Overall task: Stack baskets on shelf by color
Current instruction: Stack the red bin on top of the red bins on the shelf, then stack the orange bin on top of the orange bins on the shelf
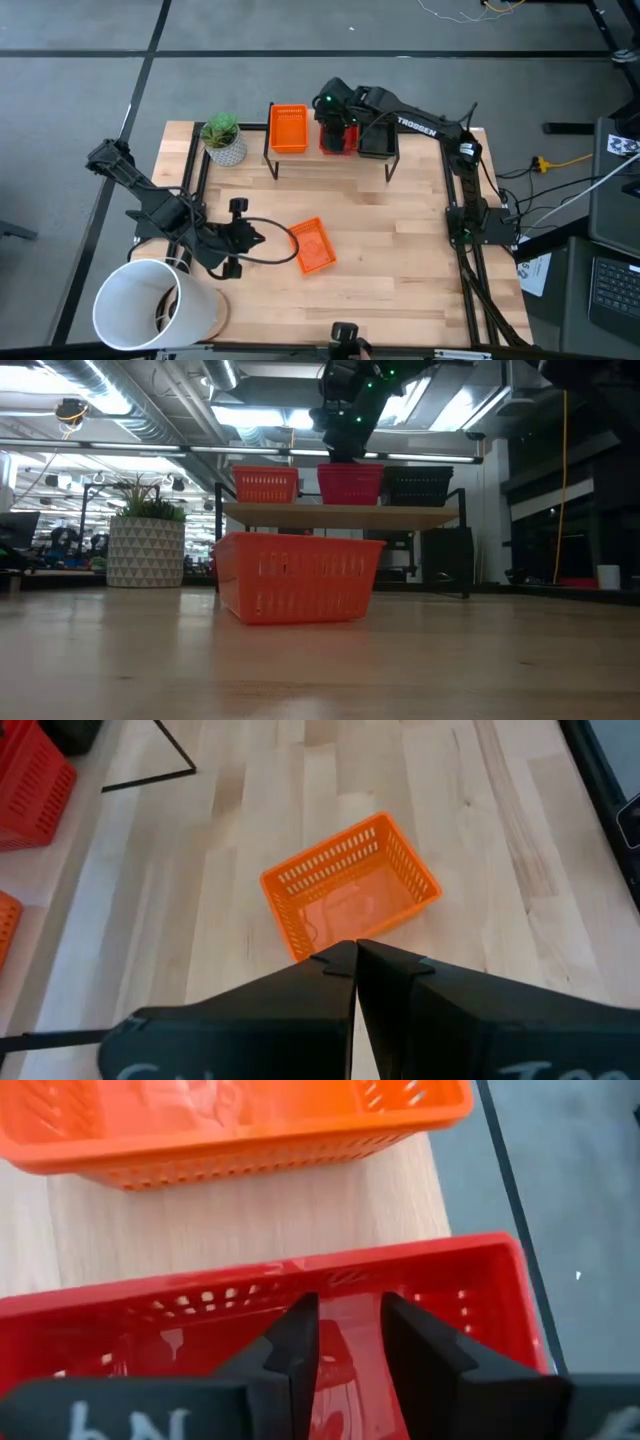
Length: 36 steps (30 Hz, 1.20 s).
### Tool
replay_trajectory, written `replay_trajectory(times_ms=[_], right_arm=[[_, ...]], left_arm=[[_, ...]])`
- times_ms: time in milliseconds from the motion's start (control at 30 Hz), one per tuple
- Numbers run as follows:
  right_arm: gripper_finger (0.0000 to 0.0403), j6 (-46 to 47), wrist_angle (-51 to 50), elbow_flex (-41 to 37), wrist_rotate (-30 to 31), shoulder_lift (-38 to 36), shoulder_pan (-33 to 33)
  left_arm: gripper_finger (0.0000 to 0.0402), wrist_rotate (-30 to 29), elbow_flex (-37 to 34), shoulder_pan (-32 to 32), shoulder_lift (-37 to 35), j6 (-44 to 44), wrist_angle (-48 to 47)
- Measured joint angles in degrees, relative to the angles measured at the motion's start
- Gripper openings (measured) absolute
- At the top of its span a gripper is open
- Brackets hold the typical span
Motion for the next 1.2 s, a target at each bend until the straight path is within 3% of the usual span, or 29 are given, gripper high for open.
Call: replay_trajectory(times_ms=[467, 667, 800, 967, 1100, 1200], right_arm=[[0.0110, 0.60, 4.31, 0.06, -5.88, 0.00, 0.00], [0.0110, 1.17, 4.18, 0.09, 0.31, -0.59, 0.00], [0.0110, 3.78, -4.01, 5.50, -3.90, -1.19, 0.32], [0.0110, 11.79, -25.53, 17.62, -5.99, -1.59, 3.50], [0.0110, 16.85, -35.42, 10.36, -7.29, -9.97, 6.38], [0.0110, 21.50, -34.13, 1.35, -7.42, -17.73, 8.49]], left_arm=[[0.0004, -0.45, -0.02, 0.00, 0.01, -0.04, -0.09], [0.0004, -0.47, -0.02, 0.00, 0.02, -0.09, -0.42], [0.0004, -0.47, -0.04, 0.00, 0.05, -0.11, -0.42], [0.0004, -1.83, -0.09, 1.01, 1.91, -0.34, 1.87], [0.0004, -2.30, -0.07, 4.92, 7.18, 2.30, 14.69], [0.0004, -2.33, -0.13, 9.16, 14.95, 7.43, 27.81]])
